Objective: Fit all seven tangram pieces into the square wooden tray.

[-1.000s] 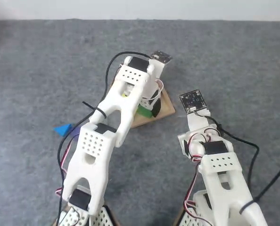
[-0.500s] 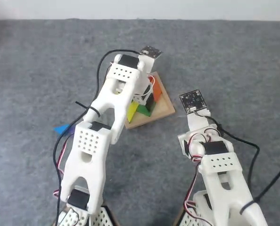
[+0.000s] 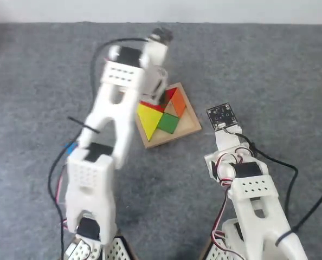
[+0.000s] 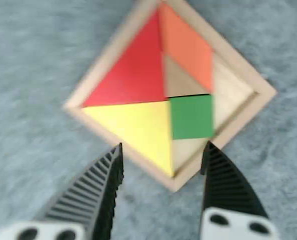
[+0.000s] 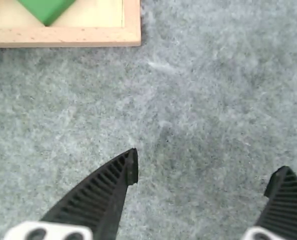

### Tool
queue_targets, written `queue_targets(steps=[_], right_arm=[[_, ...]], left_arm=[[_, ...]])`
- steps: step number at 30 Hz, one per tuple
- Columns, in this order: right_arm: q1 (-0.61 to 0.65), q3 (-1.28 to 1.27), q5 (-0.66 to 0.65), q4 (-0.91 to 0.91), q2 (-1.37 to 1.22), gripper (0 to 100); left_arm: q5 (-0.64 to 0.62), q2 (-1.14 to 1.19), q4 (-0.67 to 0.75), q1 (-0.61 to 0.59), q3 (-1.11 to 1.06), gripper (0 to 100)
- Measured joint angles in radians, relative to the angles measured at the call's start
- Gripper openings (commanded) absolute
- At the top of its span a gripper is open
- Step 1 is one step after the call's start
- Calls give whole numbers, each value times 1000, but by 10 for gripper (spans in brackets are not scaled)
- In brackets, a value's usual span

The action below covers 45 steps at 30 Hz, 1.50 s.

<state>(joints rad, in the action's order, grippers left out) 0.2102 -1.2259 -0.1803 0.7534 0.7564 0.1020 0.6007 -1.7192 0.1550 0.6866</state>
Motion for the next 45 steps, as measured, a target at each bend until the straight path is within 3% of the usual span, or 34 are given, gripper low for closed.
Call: queue_targets(steps=[5,11,17,25,31,45], right_arm=[[0,0,0,0,0,401],[0,0,0,0,0,401],[0,-2,0,0,0,401],[0,-17,0,0,0,401],[0,-17,0,0,0,401],[0,-17,-3,0,0,401]], left_arm=[[114,-133,-3,-130,-296,239],[247,-322,233,-342,-738,231],[269,-477,393,-442,-1066,232],[331,-516,609,-628,-1191,232],[377,-516,680,-720,-1204,232],[404,-529,821,-758,-1341,232]])
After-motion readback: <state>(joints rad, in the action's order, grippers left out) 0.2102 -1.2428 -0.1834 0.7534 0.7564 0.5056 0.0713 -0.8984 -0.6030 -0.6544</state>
